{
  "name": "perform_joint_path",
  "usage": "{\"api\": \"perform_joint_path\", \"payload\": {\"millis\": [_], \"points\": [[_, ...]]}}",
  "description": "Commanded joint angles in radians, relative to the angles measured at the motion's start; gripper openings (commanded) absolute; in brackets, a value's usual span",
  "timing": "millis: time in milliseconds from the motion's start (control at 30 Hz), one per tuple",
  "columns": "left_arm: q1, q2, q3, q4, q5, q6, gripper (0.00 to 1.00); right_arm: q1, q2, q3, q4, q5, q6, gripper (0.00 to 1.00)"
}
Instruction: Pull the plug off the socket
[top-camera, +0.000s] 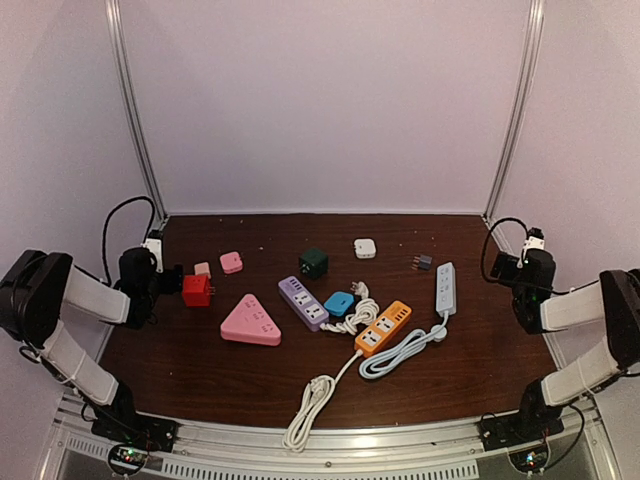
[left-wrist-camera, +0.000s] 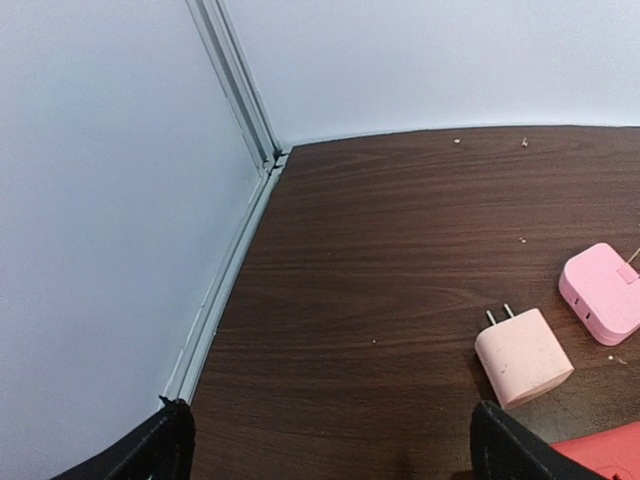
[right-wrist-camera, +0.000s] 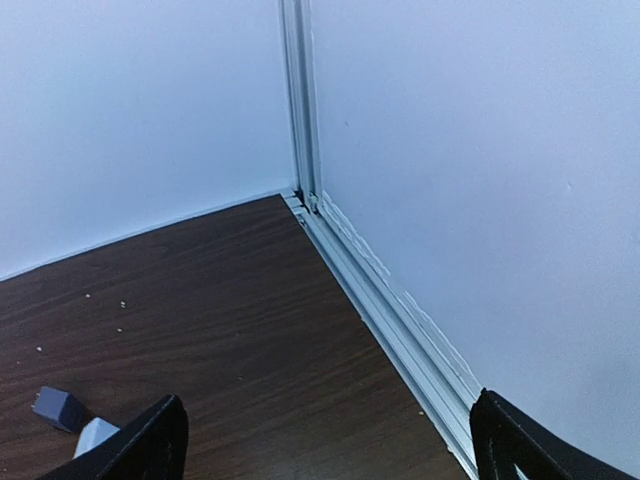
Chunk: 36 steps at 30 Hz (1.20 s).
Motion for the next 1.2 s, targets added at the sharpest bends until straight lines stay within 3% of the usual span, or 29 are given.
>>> {"api": "perform_joint_path", "payload": {"millis": [0,67,233,300,367,433,733,1167], "points": [[0.008,-0.001,-0.099,0.306,0.09,0.046,0.98,-0.068,0.034,-0.071,0.203,-0.005,-0.005,1.0],[0.01,0.043,-0.176,0.512,0.073,0.049,0.98,-0.089,0.072,-0.096,0.291,-0.042,0.012,1.0],[0.009,0.028,-0.145,0.424,0.133,0.067,0.98,-0.082,0.13,-0.104,0.379,-0.25,-0.086,1.0],[0.009,0.034,-0.14,0.43,0.128,0.067,0.98,-0.076,0.215,-0.135,0.548,-0.29,-0.109,1.0],[0.01,0.033,-0.136,0.421,0.126,0.064,0.98,-0.072,0.179,-0.116,0.44,-0.286,-0.111,1.0],[0.01,0.036,-0.137,0.425,0.123,0.065,0.98,-0.062,0.208,-0.119,0.502,-0.274,-0.125,1.0],[0.01,0.033,-0.137,0.425,0.127,0.064,0.98,-0.051,0.197,-0.089,0.424,-0.359,-0.183,1.0],[0.01,0.036,-0.134,0.419,0.13,0.064,0.98,-0.051,0.202,-0.089,0.432,-0.361,-0.183,1.0]]}}
